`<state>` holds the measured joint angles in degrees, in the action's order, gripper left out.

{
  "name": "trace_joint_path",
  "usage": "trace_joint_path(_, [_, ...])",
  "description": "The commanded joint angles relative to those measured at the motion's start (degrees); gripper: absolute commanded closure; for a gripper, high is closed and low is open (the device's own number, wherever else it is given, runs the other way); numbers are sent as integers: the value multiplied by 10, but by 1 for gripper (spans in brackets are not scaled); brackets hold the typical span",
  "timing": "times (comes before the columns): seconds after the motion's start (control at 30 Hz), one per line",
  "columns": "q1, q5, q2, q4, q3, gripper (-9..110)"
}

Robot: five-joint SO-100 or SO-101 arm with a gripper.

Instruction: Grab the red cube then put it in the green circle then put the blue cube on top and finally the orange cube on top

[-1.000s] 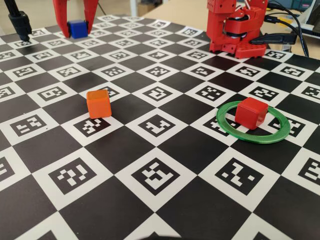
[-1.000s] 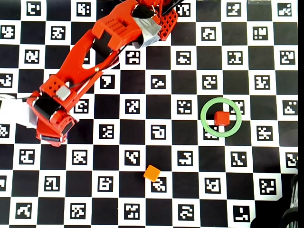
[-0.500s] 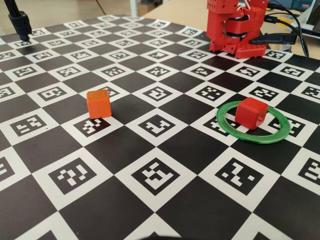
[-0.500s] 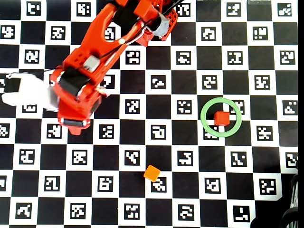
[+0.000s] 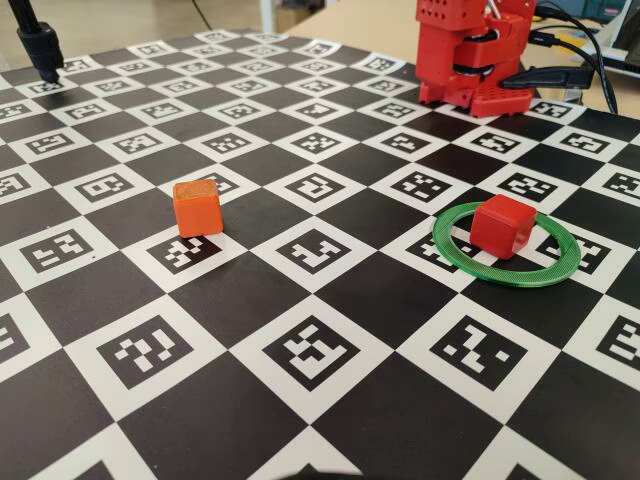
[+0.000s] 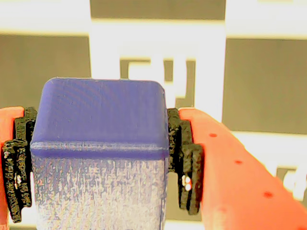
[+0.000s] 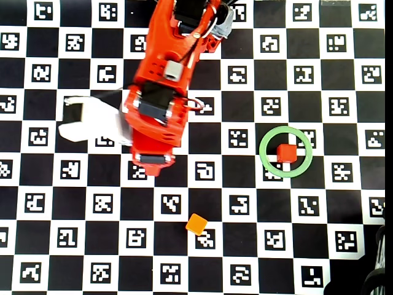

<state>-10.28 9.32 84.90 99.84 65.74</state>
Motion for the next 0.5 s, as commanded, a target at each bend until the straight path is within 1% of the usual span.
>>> trace_joint_path(0.0, [68, -63, 60, 34, -11, 99])
trace_joint_path(0.33, [249, -248, 25, 14, -31, 99])
trace_joint_path(0.47, [300, -289, 12, 6, -42, 99])
